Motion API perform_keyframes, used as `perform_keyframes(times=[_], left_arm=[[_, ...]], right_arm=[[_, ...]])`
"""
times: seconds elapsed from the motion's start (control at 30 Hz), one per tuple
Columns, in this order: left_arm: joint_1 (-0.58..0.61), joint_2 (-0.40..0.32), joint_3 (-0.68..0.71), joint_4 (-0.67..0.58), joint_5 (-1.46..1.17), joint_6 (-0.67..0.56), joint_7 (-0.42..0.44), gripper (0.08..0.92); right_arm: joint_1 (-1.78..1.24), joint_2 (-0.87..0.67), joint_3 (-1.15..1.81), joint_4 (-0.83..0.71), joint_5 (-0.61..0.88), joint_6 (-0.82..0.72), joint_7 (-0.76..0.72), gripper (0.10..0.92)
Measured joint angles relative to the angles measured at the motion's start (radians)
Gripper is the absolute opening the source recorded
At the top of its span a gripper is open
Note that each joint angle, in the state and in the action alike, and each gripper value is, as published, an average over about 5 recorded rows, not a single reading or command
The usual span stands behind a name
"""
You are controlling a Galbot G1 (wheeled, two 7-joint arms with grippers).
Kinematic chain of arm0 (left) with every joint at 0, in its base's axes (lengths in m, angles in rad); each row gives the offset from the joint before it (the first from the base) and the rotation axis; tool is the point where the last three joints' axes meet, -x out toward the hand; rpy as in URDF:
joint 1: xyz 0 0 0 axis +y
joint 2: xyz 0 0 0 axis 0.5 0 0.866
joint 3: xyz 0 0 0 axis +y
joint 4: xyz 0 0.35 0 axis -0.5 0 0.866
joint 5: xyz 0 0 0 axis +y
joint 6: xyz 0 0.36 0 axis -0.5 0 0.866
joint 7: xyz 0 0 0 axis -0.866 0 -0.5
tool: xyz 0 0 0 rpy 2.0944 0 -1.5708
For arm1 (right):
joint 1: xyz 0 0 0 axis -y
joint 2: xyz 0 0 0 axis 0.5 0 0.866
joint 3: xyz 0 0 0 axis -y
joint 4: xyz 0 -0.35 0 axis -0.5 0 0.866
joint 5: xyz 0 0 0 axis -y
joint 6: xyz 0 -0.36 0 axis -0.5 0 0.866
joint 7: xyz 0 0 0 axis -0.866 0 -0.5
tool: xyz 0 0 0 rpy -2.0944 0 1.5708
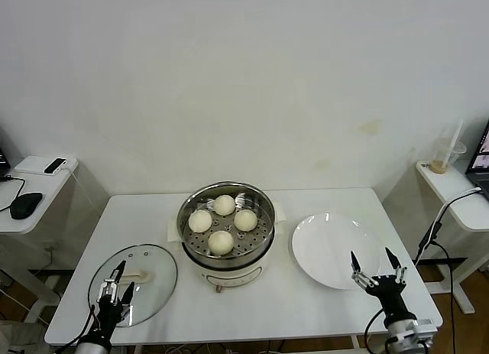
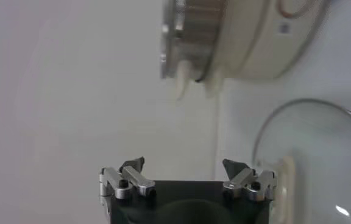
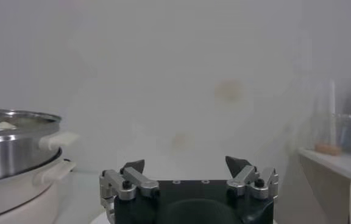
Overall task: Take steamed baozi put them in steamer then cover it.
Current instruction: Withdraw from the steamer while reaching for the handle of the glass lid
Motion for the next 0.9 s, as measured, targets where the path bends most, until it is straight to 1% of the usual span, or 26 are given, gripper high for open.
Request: perform_keyframes(times=[0.23, 0.9], left_arm=[[-0.014, 0.011, 0.01, 0.03, 0.041, 0.004, 0.011, 0.823], [-0.134, 0.05, 0.04, 0.193, 0.08, 0.009, 0.03, 0.823]], right_arm=[[-0.023, 0.015, -0.005, 0.024, 0.0, -0.009, 0.003, 0.823], [-0.064, 0.046, -0.011, 0.056, -0.025, -0.007, 0.003, 0.823]])
